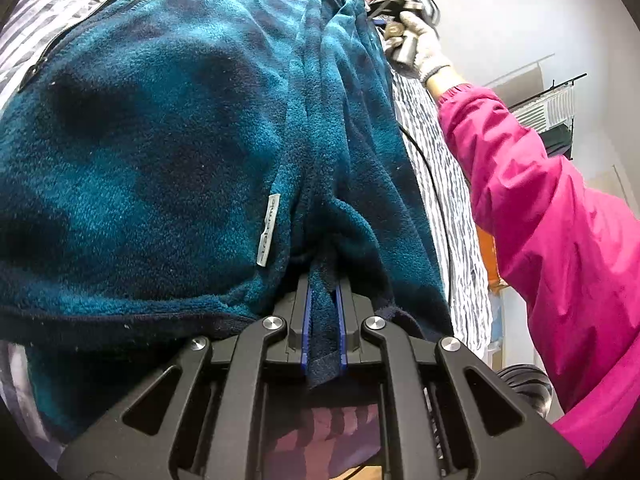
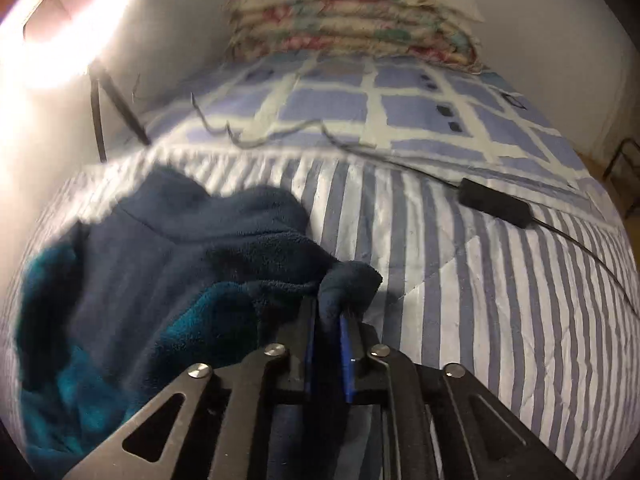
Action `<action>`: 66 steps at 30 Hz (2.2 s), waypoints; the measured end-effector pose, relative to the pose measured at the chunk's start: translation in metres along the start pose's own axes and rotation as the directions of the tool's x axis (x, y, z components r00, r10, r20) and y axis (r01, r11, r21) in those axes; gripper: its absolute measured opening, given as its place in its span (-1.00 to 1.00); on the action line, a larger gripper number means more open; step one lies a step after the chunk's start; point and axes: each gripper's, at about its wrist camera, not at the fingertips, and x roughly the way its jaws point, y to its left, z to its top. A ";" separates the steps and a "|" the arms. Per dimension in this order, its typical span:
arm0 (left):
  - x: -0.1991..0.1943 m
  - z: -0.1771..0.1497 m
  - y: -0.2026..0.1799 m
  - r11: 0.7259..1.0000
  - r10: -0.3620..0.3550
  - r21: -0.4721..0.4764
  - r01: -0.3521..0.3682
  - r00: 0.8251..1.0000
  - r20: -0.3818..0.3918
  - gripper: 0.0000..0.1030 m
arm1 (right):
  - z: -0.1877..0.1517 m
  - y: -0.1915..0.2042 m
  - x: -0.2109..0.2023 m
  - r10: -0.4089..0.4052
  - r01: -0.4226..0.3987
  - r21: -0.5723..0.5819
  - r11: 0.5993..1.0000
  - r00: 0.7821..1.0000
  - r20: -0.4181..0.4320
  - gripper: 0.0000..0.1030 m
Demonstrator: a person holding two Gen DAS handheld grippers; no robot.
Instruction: Fold large clothes
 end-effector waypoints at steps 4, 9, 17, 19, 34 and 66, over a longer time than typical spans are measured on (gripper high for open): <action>-0.003 0.001 0.006 0.999 -0.033 -0.040 0.033 0.999 -0.005 -0.84 | 0.001 -0.013 -0.058 0.063 -0.071 0.089 0.994 0.994 0.085 -0.07; -0.009 0.000 0.011 0.998 -0.040 -0.058 0.040 0.999 0.010 -0.84 | -0.013 -0.024 -0.168 0.146 -0.165 0.114 0.980 0.976 0.162 -0.02; -0.019 -0.008 0.024 0.993 -0.069 -0.099 0.071 0.997 0.025 -0.84 | -0.081 -0.017 -0.355 0.227 -0.248 0.075 0.966 0.950 0.214 0.03; -0.022 -0.009 0.025 0.995 -0.056 -0.085 0.059 0.998 0.031 -0.84 | -0.104 -0.012 -0.394 0.252 -0.269 0.057 0.961 0.944 0.212 0.03; -0.040 -0.016 0.028 0.999 -0.046 -0.026 0.047 0.997 0.055 -0.84 | -0.396 0.062 -0.343 0.264 -0.261 0.041 0.964 0.949 -0.171 0.17; -0.115 -0.008 -0.006 0.947 0.125 0.276 -0.161 0.982 0.143 0.21 | -0.457 0.048 -0.325 0.376 -0.371 0.060 0.927 0.918 -0.131 0.27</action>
